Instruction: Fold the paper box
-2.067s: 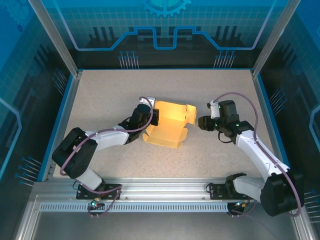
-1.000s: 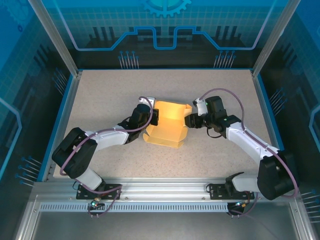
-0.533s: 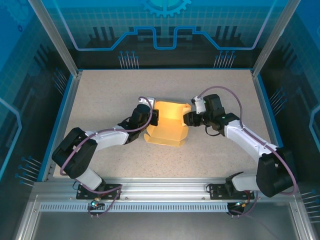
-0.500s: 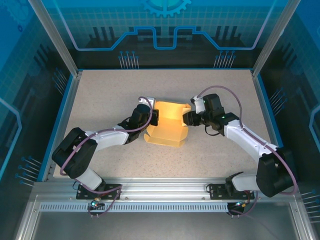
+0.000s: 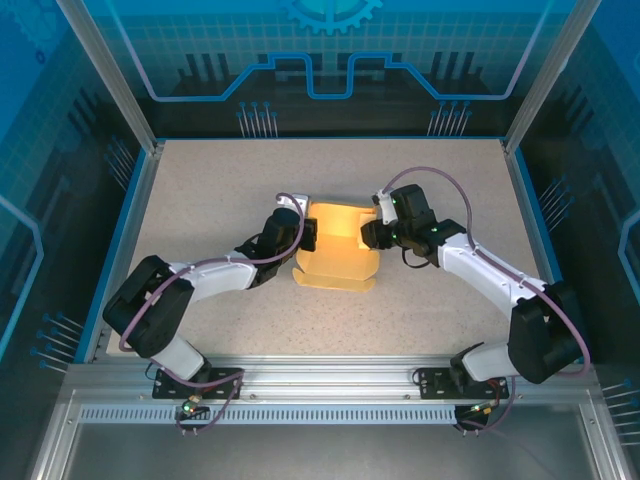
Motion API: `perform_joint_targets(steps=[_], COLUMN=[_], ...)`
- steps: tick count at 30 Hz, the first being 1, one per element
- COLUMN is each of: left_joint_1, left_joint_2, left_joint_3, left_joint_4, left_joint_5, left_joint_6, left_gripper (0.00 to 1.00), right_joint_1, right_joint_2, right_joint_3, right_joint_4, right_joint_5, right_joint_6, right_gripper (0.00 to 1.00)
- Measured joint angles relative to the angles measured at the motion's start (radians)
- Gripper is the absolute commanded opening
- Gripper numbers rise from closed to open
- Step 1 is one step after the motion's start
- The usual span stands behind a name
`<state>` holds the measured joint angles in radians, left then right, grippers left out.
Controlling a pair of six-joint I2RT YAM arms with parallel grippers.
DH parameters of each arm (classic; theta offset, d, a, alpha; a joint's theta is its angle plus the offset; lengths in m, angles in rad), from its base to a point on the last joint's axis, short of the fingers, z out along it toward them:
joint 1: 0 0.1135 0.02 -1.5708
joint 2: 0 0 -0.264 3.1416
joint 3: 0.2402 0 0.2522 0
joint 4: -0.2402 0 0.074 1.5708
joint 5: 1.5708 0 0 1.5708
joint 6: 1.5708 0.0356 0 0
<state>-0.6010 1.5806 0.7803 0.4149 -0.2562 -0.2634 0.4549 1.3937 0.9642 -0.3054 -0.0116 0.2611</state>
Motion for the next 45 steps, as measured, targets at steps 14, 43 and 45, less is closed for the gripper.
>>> perform_joint_targets(steps=[14,43,45], left_joint_1=[0.0,0.0,0.0], left_joint_2=[-0.002,-0.011,-0.011], left_joint_3=[-0.005,-0.005,-0.005], left_joint_4=[0.0,-0.003,-0.003], left_joint_5=[0.008,0.014,0.018], left_joint_6=[0.0,0.001,0.001], left_gripper=[0.0,0.0,0.0], right_joint_1=[0.001,0.069,0.079], right_joint_2=[-0.032,0.052,0.052], right_joint_3=[-0.05,-0.013,-0.009], right_joint_4=[0.025,0.038,0.026], right_joint_5=[-0.031,0.201,0.234], right_joint_6=[-0.011,0.063,0.065], right_gripper=[0.44,0.37,0.33])
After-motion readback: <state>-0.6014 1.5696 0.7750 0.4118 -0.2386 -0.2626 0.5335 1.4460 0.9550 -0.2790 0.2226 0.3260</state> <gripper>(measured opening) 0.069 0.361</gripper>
